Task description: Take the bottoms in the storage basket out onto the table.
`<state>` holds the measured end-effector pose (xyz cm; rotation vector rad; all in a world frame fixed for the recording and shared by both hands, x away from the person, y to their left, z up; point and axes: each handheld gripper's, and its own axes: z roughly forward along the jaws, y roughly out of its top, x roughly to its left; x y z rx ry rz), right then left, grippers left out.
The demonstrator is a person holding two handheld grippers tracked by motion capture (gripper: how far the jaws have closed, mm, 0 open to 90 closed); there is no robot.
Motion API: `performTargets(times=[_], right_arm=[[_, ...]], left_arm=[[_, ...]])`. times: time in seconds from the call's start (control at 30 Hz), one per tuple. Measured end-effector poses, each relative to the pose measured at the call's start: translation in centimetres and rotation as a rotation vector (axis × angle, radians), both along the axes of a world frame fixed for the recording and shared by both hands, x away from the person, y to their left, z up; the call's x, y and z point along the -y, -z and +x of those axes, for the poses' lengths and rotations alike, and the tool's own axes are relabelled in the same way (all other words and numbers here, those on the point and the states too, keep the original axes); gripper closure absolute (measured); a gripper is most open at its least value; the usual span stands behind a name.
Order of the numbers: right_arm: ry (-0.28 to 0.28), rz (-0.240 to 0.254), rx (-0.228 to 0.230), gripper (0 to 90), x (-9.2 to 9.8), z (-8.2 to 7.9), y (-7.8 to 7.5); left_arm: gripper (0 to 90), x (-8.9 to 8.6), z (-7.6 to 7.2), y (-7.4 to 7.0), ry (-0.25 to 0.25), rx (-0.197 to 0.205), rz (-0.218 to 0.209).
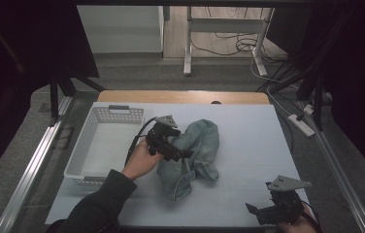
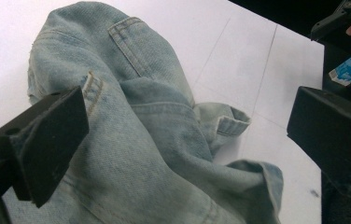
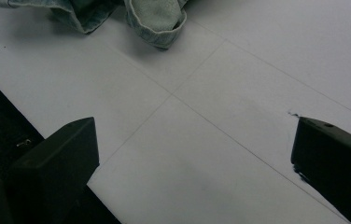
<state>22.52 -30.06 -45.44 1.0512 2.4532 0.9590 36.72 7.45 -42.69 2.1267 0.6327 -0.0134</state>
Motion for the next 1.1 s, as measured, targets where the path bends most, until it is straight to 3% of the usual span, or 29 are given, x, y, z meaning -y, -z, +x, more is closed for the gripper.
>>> performTargets(times=[0.17, 0.33, 0.7, 0.97, 1.1], right_arm=[[-0.001, 0.002, 0.001, 1.3, 0.0, 0.0, 0.0], [0.000, 0.006, 0.000, 1.3, 0.1, 0.0, 0.0], [0.001, 0.013, 0.001, 1.3, 0.1, 0.0, -0.1], [0.002, 0.012, 0.003, 1.3, 0.1, -0.1, -0.1], [0.001, 0.009, 0.003, 1.3, 0.1, -0.1, -0.1]], left_arm=[[0.0, -0.2, -0.6, -0.2, -0.001, 0.022, 0.021], [0.0, -0.3, -1.0, -0.1, 0.001, 0.005, 0.014], [0.0, -1.1, -1.8, 0.3, 0.015, 0.000, -0.035], [0.0, -1.9, -2.2, 0.7, 0.020, -0.031, -0.096], [0.0, -2.0, -2.5, 0.6, 0.027, -0.021, -0.098]])
